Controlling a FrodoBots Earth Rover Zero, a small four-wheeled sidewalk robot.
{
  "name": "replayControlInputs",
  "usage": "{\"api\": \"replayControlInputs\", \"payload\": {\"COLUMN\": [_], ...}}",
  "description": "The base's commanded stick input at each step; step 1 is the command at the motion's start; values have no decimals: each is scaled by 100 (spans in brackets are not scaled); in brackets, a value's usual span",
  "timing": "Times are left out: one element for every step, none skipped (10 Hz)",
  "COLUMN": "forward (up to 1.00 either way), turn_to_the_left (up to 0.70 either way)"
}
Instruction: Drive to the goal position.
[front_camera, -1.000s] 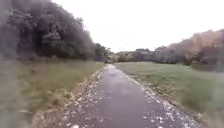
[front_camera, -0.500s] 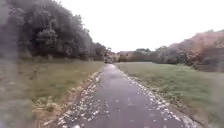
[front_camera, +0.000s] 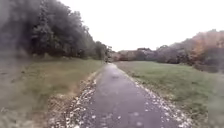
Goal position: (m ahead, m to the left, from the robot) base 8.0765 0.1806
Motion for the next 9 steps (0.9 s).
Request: {"api": "replayControlInputs", "payload": {"forward": [98, 98, 98, 98, 98, 98, 98, 98, 98], "turn_to_the_left": [-3, -3, -4, -6, -6, -6, -6, -6, -6]}}
